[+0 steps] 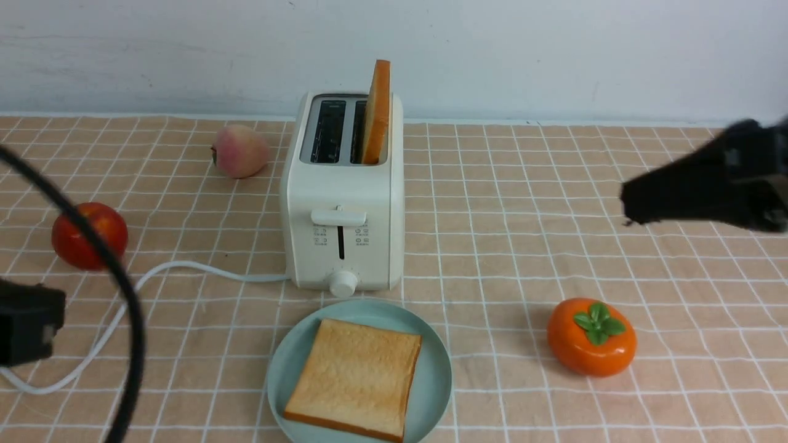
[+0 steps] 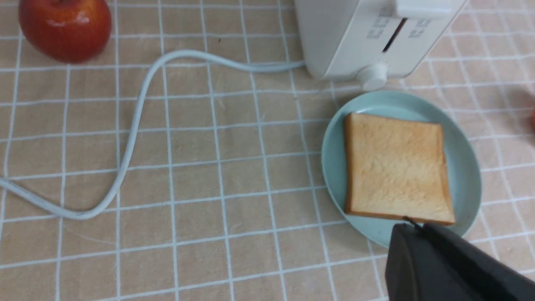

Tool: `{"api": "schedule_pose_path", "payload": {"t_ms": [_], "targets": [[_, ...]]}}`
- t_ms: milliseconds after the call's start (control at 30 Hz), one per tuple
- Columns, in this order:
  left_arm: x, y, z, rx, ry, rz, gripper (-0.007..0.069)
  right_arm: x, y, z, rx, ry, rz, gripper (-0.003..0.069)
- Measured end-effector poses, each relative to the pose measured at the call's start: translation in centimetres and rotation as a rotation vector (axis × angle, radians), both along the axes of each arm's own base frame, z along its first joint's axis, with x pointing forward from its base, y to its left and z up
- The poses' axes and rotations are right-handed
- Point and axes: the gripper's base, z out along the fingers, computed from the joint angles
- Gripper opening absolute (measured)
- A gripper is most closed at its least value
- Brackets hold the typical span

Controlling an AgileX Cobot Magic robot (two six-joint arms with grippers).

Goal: Take toasted bread from bread machine on light coffee tablecloth place on plate.
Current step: 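Grasp the toast slice in the toaster and pull it up out of the slot with the right gripper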

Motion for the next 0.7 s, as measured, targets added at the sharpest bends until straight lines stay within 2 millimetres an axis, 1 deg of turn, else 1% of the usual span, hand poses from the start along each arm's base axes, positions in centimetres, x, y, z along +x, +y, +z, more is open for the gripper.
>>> {"api": "schedule_pose_path", "payload": {"t_ms": [33,67,100,133,167,200,233,300,367,400,467,500,533,600,633,667,700], "targets": [[-1.2,0.3,-0.2,-0.027,-0.027,-0.003,-0.0014,1.0,1.4,0.2,-0.016,-0.004,0.010,0.0106],[-2.1,0.5,-0.4,-0.045,-0.050,-0.006,-0.0014,2.0,2.6,0.0,-0.035,0.005,0.020,0.0108],[-2.7,0.7,-0.8,-0.058,-0.060,-0.008,-0.0014,3.0,3.7,0.0,-0.056,0.007,0.016,0.0111],[-2.9,0.7,-0.8,-0.065,-0.063,-0.009,-0.0014,3.1,3.7,0.3,-0.056,-0.002,0.008,0.0113],[-4.1,1.0,-1.2,-0.090,-0.095,-0.014,-0.0014,5.0,5.3,-0.2,-0.094,0.010,-0.007,0.0123],[-4.8,1.1,-1.6,-0.103,-0.108,-0.017,-0.0014,6.4,6.5,0.0,-0.120,0.005,-0.033,0.0139],[-5.5,1.3,-1.7,-0.120,-0.126,-0.020,-0.0014,7.4,7.2,-0.1,-0.135,0.008,-0.051,0.0153],[-6.7,1.6,-2.2,-0.156,-0.148,-0.019,-0.0014,10.3,8.8,-0.5,-0.155,0.020,-0.111,0.0205],[-7.7,1.9,-2.6,-0.180,-0.164,-0.017,-0.0014,12.5,10.0,-1.3,-0.162,0.035,-0.150,0.0262],[-7.7,1.9,-2.7,-0.181,-0.159,-0.017,-0.0014,12.8,10.0,-1.0,-0.155,0.027,-0.159,0.0269],[-8.9,2.2,-3.3,-0.187,-0.167,-0.019,-0.0014,16.0,11.8,-2.2,-0.144,0.039,-0.193,0.0365],[-8.9,2.3,-3.3,-0.187,-0.167,-0.019,-0.0014,16.0,11.7,-1.9,-0.138,0.030,-0.195,0.0365],[-9.4,2.4,-3.4,-0.187,-0.167,-0.021,-0.0014,17.4,12.6,-2.5,-0.129,0.026,-0.201,0.0419],[-9.8,2.5,-3.6,-0.187,-0.166,-0.022,-0.0014,19.5,13.7,-3.5,-0.121,0.013,-0.207,0.0475],[-9.8,2.5,-3.6,-0.187,-0.166,-0.023,-0.0014,19.8,13.9,-3.9,-0.126,0.019,-0.206,0.0485],[-9.9,2.5,-3.7,-0.184,-0.155,-0.024,-0.0014,21.0,14.5,-4.9,-0.130,0.009,-0.210,0.0514],[-9.9,2.5,-3.7,-0.183,-0.153,-0.024,-0.0014,21.2,14.6,-4.8,-0.130,0.001,-0.212,0.0517]]}}
